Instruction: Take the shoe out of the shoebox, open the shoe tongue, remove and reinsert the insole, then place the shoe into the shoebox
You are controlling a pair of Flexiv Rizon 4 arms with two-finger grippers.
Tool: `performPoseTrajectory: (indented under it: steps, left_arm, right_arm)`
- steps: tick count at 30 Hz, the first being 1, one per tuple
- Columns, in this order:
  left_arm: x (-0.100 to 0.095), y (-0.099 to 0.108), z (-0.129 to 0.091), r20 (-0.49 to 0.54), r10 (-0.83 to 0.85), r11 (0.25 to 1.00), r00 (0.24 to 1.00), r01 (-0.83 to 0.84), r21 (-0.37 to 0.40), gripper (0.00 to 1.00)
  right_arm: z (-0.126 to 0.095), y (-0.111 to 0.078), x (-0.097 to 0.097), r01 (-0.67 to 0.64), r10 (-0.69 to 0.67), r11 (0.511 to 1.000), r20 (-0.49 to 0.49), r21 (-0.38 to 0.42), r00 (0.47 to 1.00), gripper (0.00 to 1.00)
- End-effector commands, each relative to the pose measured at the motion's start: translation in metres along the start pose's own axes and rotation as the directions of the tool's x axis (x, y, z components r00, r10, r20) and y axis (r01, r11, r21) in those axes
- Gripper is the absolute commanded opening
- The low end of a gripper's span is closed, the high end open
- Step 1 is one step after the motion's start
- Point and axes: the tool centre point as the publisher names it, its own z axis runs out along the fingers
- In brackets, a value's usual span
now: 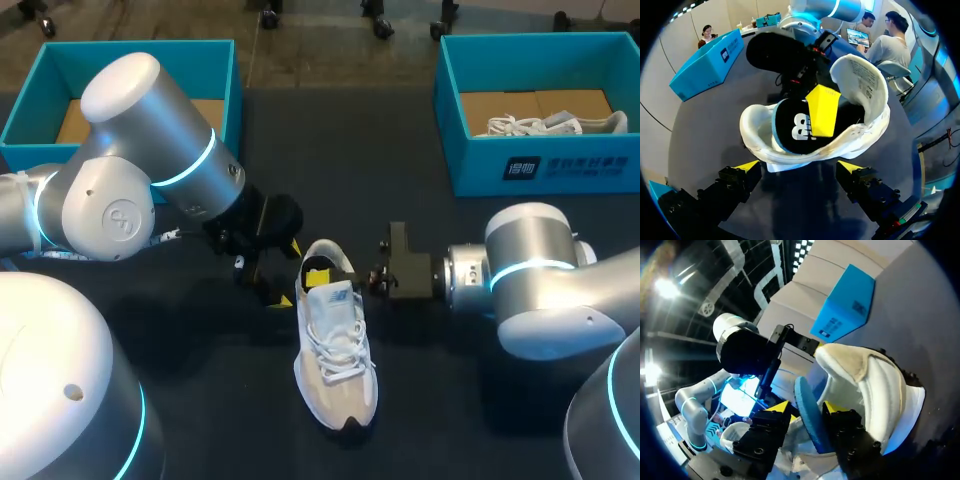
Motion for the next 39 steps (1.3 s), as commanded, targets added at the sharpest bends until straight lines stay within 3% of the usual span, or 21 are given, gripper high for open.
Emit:
performPoseTrajectory:
  steps: [1,4,5,6,7,17,24,25,26,28,33,39]
  left_arm:
    - [0.0,0.0,0.0,0.0,0.0,1.0,1.0,0.0,-0.002,1.0]
    - [0.0,0.0,0.0,0.0,0.0,1.0,1.0,0.0,-0.002,1.0]
    - [0.0,0.0,0.0,0.0,0.0,1.0,1.0,0.0,-0.002,1.0]
    - [0.0,0.0,0.0,0.0,0.0,1.0,1.0,0.0,-0.002,1.0]
    - [0.0,0.0,0.0,0.0,0.0,1.0,1.0,0.0,-0.002,1.0]
    - [0.0,0.0,0.0,0.0,0.0,1.0,1.0,0.0,-0.002,1.0]
    - [0.0,0.0,0.0,0.0,0.0,1.0,1.0,0.0,-0.002,1.0]
    - [0.0,0.0,0.0,0.0,0.0,1.0,1.0,0.0,-0.002,1.0]
    - [0.0,0.0,0.0,0.0,0.0,1.0,1.0,0.0,-0.002,1.0]
    - [0.0,0.0,0.0,0.0,0.0,1.0,1.0,0.0,-0.002,1.0]
    - [-0.001,0.001,-0.001,0.001,0.001,1.0,1.0,-0.001,0.0,1.0]
    - [-0.002,0.002,-0.007,0.002,0.003,1.0,1.0,-0.003,-0.007,1.0]
  right_arm:
    - [-0.002,0.01,0.004,0.004,-0.004,1.0,0.02,0.018,1.0,0.44]
    - [-0.003,0.013,0.001,0.003,-0.004,1.0,0.018,0.024,1.0,0.36]
    - [-0.003,0.015,-0.002,-0.003,0.003,1.0,0.013,0.027,1.0,0.15]
    - [-0.003,0.016,-0.004,-0.008,0.008,1.0,0.012,0.028,1.0,0.04]
    - [-0.004,0.017,-0.007,-0.017,0.017,1.0,0.01,0.026,1.0,0.0]
    - [-0.005,-0.003,-0.018,-0.078,0.078,0.997,-0.009,-0.017,0.997,0.0]
    - [-0.004,-0.006,-0.013,-0.072,0.072,0.997,-0.002,-0.027,0.997,0.0]
    - [-0.004,-0.005,-0.011,-0.065,0.065,0.998,0.003,-0.024,0.998,0.02]
    - [-0.003,-0.003,-0.008,-0.054,0.054,0.998,0.009,-0.02,0.998,0.18]
    - [-0.002,0.0,-0.004,-0.038,0.038,0.999,0.018,-0.009,0.999,0.41]
    - [0.0,0.008,0.005,-0.006,0.005,1.0,0.036,0.022,0.999,0.55]
    - [-0.003,0.015,0.006,-0.001,-0.001,0.999,0.047,0.046,0.999,0.55]
